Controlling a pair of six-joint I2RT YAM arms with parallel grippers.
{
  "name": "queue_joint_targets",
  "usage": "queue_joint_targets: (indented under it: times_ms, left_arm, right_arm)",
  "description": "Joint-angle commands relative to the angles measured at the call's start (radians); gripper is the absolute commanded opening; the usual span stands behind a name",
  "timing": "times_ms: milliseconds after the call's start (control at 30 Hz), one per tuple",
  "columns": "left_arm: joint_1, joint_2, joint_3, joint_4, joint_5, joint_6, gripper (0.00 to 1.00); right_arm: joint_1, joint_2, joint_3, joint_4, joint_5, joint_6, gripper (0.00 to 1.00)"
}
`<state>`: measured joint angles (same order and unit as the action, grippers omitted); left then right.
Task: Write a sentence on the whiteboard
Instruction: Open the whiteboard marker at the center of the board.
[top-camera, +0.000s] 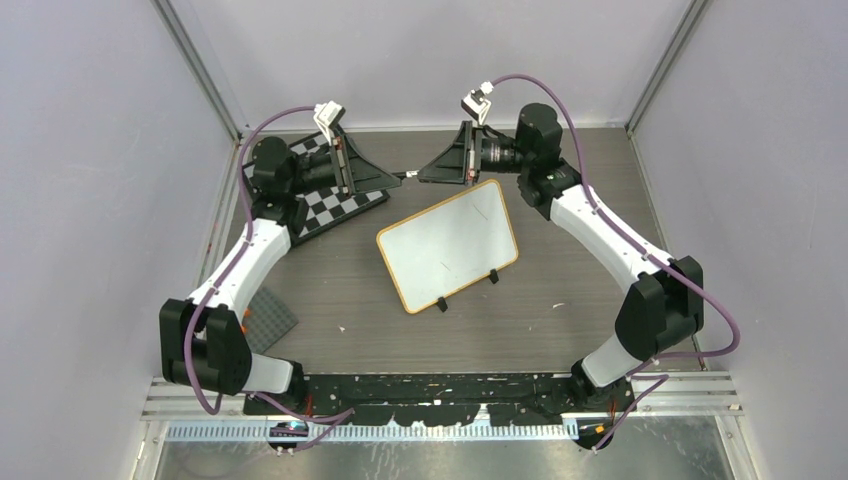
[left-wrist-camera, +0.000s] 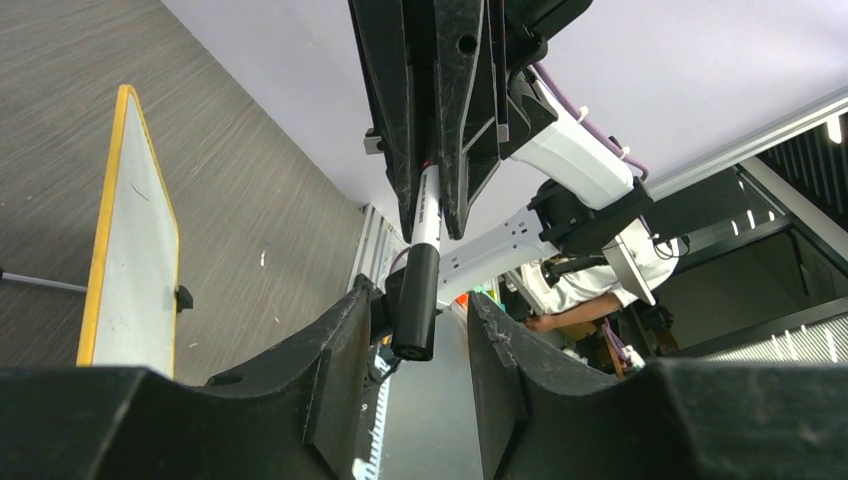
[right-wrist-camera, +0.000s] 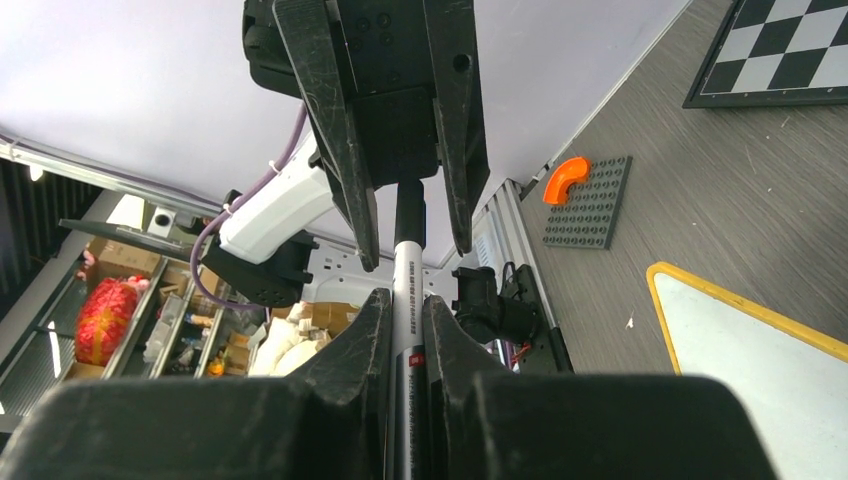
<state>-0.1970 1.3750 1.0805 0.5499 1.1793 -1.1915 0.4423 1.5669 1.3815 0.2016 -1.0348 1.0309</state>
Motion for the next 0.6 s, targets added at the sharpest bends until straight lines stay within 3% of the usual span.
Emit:
queue_joint_targets:
  times_ms: [0, 133, 333, 567]
  left_arm:
    - [-0.004, 0.004, 0.024, 0.071, -0.002, -0.019, 0.41]
    - [-0.004, 0.006, 0.022, 0.076, -0.003, -0.023, 0.34]
    - [-0.003, 0.003, -0.002, 0.093, 0.003, -0.024, 0.01]
    - [0.041, -0.017, -0.065, 0.085, 0.012, -0.016, 0.00]
  right_arm:
    - [0.012, 0.002, 0.011, 0.042, -0.008, 0.001, 0.00]
    - [0.016, 0.004, 0.011, 0.043, -0.011, 0.001, 0.00]
    - [0.015, 0.004, 0.011, 0.047, -0.021, 0.003, 0.00]
    - [-0.057, -0.015, 0.019, 0.065, -0.036, 0.028, 0.00]
